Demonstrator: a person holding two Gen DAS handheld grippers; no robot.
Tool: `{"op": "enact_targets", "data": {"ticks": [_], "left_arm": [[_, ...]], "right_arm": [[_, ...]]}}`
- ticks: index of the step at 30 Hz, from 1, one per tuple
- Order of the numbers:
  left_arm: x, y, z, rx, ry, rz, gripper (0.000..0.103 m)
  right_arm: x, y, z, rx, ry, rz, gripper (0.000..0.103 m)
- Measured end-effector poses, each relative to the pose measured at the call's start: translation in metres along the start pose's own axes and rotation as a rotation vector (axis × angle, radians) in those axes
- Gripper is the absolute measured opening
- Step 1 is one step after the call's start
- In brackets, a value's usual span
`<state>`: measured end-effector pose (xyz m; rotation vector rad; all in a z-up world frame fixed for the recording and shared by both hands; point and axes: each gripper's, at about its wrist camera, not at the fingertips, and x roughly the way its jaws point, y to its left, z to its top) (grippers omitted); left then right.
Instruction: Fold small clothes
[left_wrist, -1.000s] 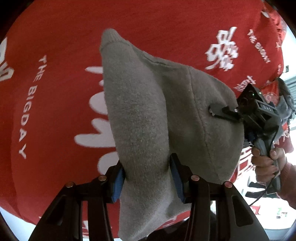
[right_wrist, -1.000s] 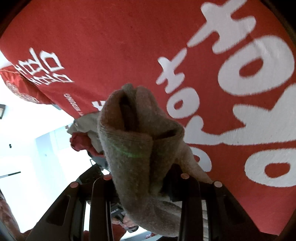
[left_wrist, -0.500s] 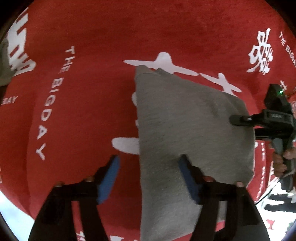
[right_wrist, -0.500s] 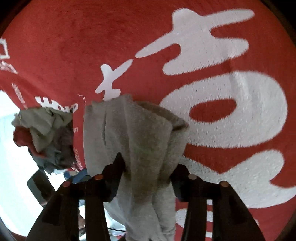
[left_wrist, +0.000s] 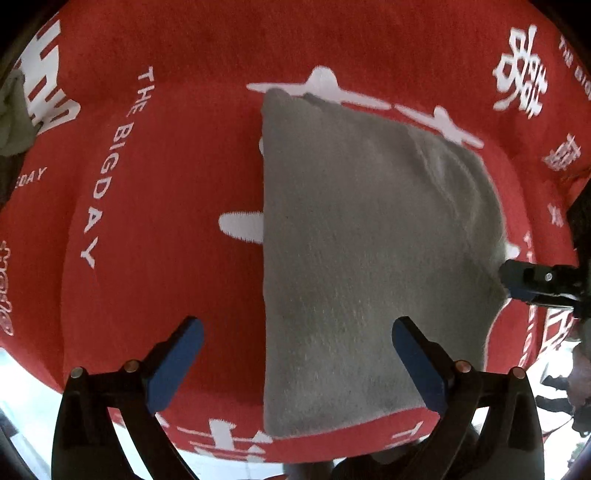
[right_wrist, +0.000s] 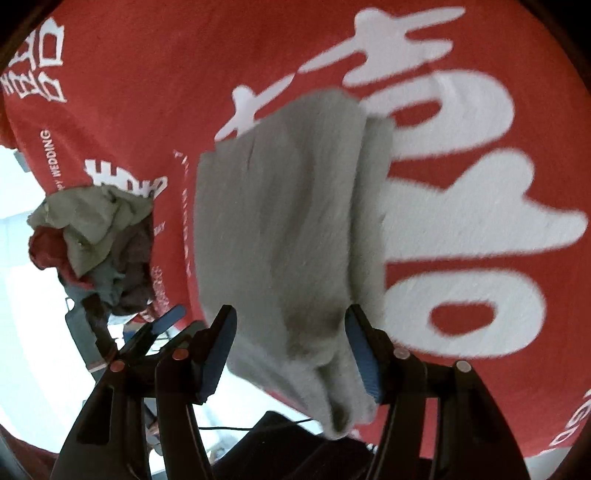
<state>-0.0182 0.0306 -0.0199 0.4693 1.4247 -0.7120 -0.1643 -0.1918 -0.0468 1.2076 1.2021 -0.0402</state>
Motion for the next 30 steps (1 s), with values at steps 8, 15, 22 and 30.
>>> {"op": "enact_targets", "data": {"ticks": [8, 15, 22, 30], "left_arm": [[-0.014, -0.007, -0.005, -0.008, -0.066, -0.002, 0.102], [-0.011, -0.003, -0.001, -0.063, -0.048, 0.018, 0.102], [-0.015, -0.003, 0.002, -0.074, -0.067, 0.044, 0.102], [-0.009, -0.005, 0.0, -0.084, -0.012, 0.053, 0.102]], "right_arm": [[0.009, 0.015, -0.01, -0.204, -0.001, -0.229, 0.014], [0.011, 0.003, -0.018, -0.265, 0.008, -0.284, 0.016], [-0.002, 0.009, -0.026, -0.229, 0.038, -0.359, 0.037], [-0.03, 0.059, -0.012, -0.339, -0.171, -0.422, 0.036]]}}
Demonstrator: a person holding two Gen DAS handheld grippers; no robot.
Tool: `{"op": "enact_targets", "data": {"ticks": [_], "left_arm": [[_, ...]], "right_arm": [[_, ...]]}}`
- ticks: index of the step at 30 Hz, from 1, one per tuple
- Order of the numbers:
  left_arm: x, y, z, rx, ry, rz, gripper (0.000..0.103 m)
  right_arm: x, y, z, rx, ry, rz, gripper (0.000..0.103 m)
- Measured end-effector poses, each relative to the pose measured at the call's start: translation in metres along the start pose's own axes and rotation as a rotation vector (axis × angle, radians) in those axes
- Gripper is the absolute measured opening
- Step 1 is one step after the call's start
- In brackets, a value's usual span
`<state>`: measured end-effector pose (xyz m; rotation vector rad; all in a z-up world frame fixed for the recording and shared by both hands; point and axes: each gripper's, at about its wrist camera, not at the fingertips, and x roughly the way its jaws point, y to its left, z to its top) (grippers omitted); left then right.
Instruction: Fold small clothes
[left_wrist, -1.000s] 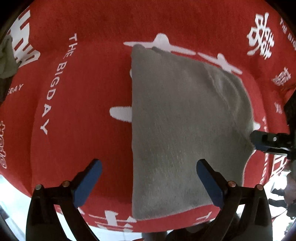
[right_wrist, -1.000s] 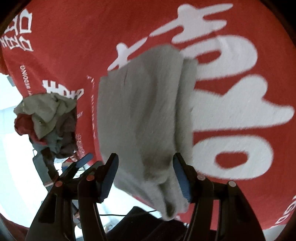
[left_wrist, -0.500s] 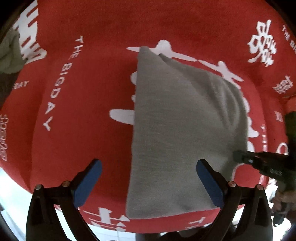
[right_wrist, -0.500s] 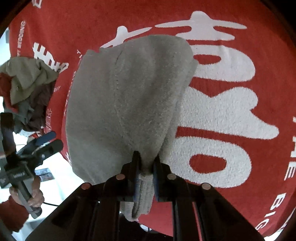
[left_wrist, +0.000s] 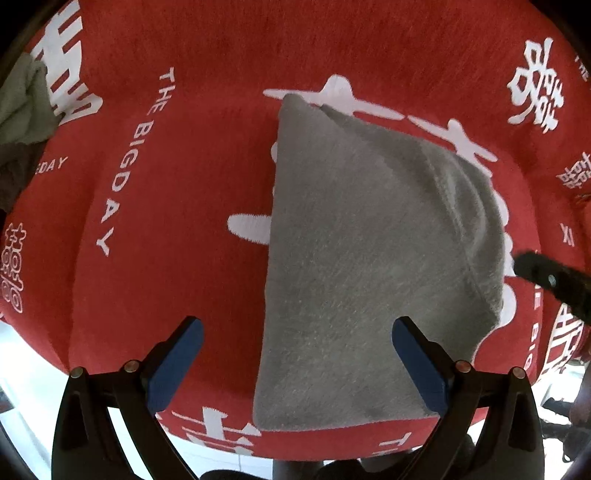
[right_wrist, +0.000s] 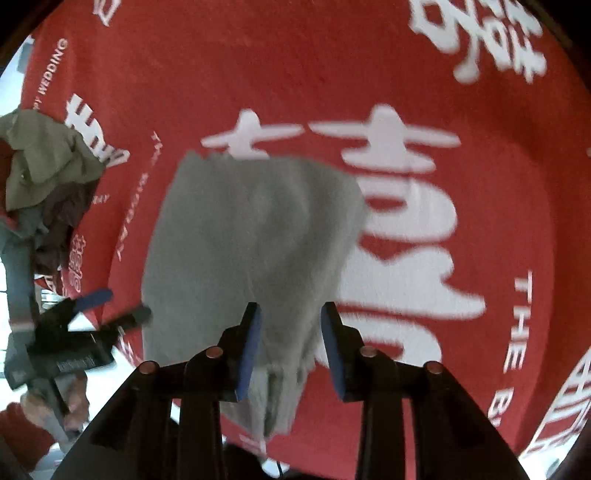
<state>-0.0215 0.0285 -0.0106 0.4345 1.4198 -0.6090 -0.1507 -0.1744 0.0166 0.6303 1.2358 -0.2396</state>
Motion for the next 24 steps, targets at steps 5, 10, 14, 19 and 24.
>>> {"op": "enact_targets", "data": {"ticks": [5, 10, 14, 19, 24], "left_arm": [[0.005, 0.003, -0.005, 0.011, 0.038, 0.039, 0.102], [0.002, 0.005, -0.01, 0.022, 0.052, 0.05, 0.102], [0.001, 0.004, -0.012, 0.028, 0.06, 0.06, 0.102], [0.0, 0.004, -0.014, 0.033, 0.065, 0.063, 0.102], [-0.001, 0.004, -0.017, 0.05, 0.065, 0.07, 0.102]], "right_arm": [[0.053, 0.005, 0.011, -0.021, 0.104, -0.041, 0.035], [0.058, -0.011, 0.003, 0.039, 0.11, -0.041, 0.036], [0.048, -0.024, -0.007, 0.1, 0.132, -0.031, 0.037], [0.035, -0.024, -0.024, 0.135, 0.117, -0.048, 0.037], [0.024, -0.024, -0.034, 0.179, 0.107, -0.055, 0.04]]}}
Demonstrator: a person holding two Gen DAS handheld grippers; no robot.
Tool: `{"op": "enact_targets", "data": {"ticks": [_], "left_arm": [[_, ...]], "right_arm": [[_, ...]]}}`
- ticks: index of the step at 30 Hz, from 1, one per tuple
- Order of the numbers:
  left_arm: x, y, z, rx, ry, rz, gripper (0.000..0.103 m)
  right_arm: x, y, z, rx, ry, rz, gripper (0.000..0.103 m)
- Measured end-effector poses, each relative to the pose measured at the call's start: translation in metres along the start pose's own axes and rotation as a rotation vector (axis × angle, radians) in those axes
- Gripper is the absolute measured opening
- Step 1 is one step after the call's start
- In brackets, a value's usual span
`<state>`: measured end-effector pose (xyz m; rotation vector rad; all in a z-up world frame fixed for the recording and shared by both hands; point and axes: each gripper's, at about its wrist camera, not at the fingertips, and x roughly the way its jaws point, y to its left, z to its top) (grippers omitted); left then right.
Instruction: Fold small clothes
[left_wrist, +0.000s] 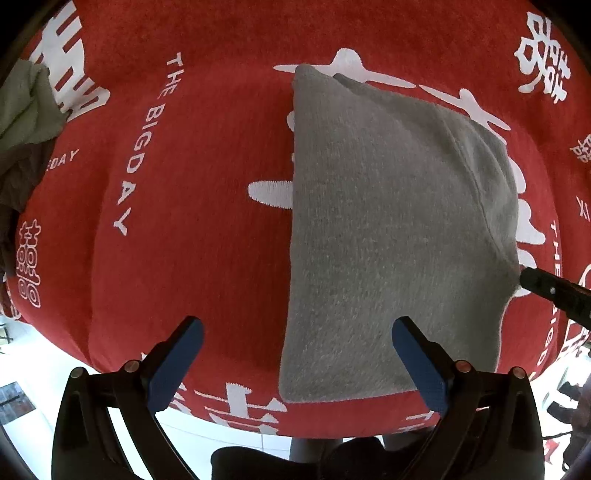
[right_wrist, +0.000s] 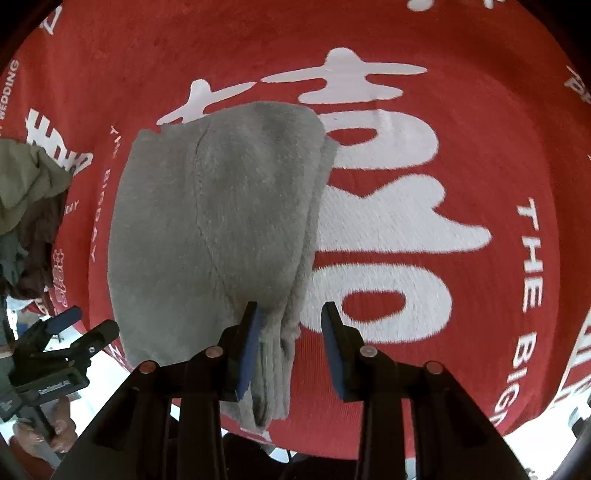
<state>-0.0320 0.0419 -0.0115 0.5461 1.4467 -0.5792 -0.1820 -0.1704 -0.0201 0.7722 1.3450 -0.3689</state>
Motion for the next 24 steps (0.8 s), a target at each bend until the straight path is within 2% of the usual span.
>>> {"op": "enact_targets", "data": {"ticks": [4, 8, 11, 13, 17, 19, 21, 24], "left_arm": [[-0.002, -0.001, -0.003, 0.007, 0.004, -0.002, 0.102], [-0.01, -0.001, -0.006, 0.015, 0.013, -0.009, 0.102], [-0.023, -0.002, -0.011, 0.028, 0.006, -0.006, 0.102], [-0.031, -0.001, -0.014, 0.038, 0.0, -0.001, 0.102], [-0.048, 0.003, -0.018, 0.044, -0.012, 0.002, 0.102], [-0.056, 0.005, -0.02, 0.043, -0.016, -0.003, 0.102], [-0.062, 0.007, -0.022, 0.043, -0.021, -0.002, 0.102], [-0.072, 0.01, -0.023, 0.037, -0.029, 0.002, 0.102]], "right_arm": [[-0.003, 0.005, -0.009, 0.011, 0.017, -0.019, 0.052], [-0.008, 0.017, -0.027, 0.006, 0.041, -0.034, 0.059], [-0.014, 0.03, -0.034, -0.003, 0.038, -0.033, 0.069], [-0.023, 0.039, -0.038, -0.01, 0.024, -0.031, 0.079], [-0.045, 0.059, -0.043, -0.03, -0.033, -0.059, 0.086], [-0.052, 0.067, -0.043, -0.039, -0.054, -0.089, 0.1], [-0.061, 0.074, -0.043, -0.043, -0.09, -0.114, 0.103], [-0.07, 0.08, -0.041, -0.034, -0.097, -0.128, 0.103]]}}
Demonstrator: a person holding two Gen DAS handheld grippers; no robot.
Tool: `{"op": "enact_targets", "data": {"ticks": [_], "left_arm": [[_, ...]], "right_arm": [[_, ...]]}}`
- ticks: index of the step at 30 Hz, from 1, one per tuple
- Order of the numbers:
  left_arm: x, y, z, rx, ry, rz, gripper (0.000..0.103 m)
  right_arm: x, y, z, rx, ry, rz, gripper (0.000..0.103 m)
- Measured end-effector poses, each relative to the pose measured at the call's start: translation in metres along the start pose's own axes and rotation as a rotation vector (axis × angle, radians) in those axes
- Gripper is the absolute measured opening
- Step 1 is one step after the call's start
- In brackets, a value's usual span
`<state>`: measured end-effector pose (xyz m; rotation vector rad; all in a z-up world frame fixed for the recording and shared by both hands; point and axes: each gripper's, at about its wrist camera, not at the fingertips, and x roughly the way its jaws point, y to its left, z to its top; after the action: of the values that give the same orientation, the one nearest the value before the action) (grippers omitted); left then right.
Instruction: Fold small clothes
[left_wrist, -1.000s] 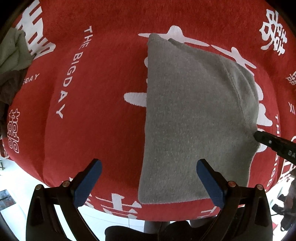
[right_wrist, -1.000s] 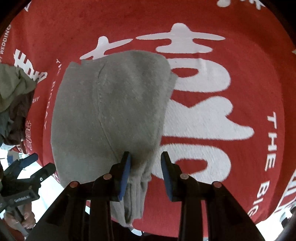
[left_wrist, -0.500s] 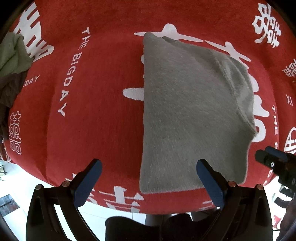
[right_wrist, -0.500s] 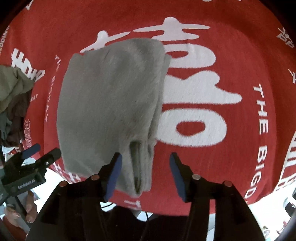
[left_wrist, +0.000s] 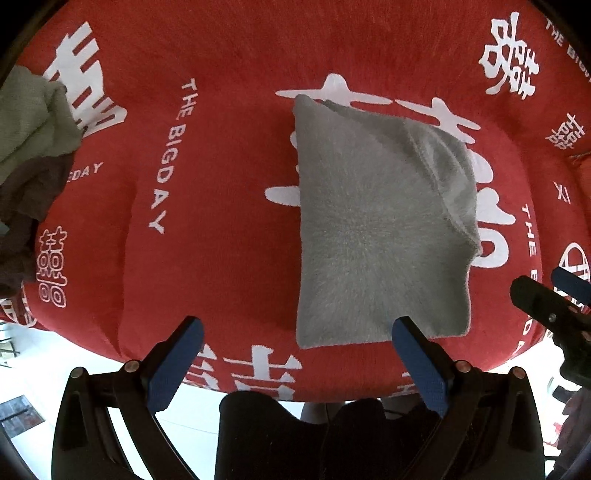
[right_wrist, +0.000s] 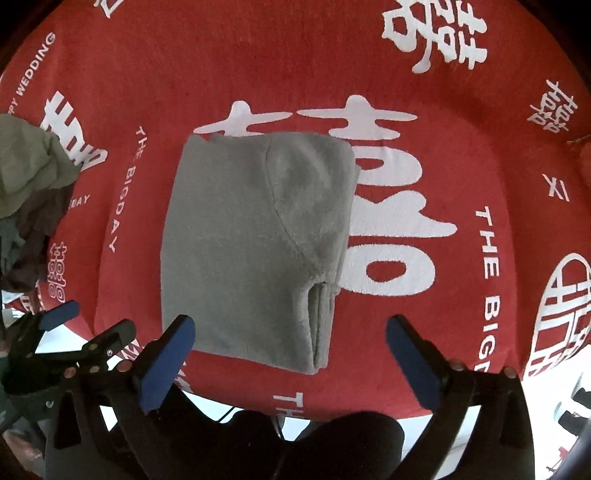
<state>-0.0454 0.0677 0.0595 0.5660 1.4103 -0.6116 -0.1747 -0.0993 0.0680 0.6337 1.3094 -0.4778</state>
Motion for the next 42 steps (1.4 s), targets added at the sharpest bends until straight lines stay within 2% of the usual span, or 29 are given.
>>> {"op": "enact_targets", "data": {"ticks": [5, 9, 19, 28, 42], "left_arm": [[-0.016, 0.006, -0.004, -0.013, -0.002, 0.009, 0.102], [-0.03, 0.011, -0.006, -0.018, -0.015, 0.018, 0.102], [-0.051, 0.017, -0.007, -0.037, -0.035, 0.034, 0.102], [-0.059, 0.011, -0.01, -0.011, -0.042, 0.038, 0.102], [-0.063, 0.012, -0.011, -0.027, -0.053, 0.039, 0.102]], "right_arm": [[-0.008, 0.007, 0.002, 0.006, 0.047, -0.048, 0.103], [-0.02, 0.01, -0.005, 0.036, 0.068, -0.043, 0.103], [-0.043, 0.014, -0.01, 0.042, 0.062, -0.063, 0.103], [-0.047, 0.019, -0.01, 0.045, 0.067, -0.05, 0.103], [-0.052, 0.025, -0.009, 0.048, 0.066, -0.062, 0.103]]}}
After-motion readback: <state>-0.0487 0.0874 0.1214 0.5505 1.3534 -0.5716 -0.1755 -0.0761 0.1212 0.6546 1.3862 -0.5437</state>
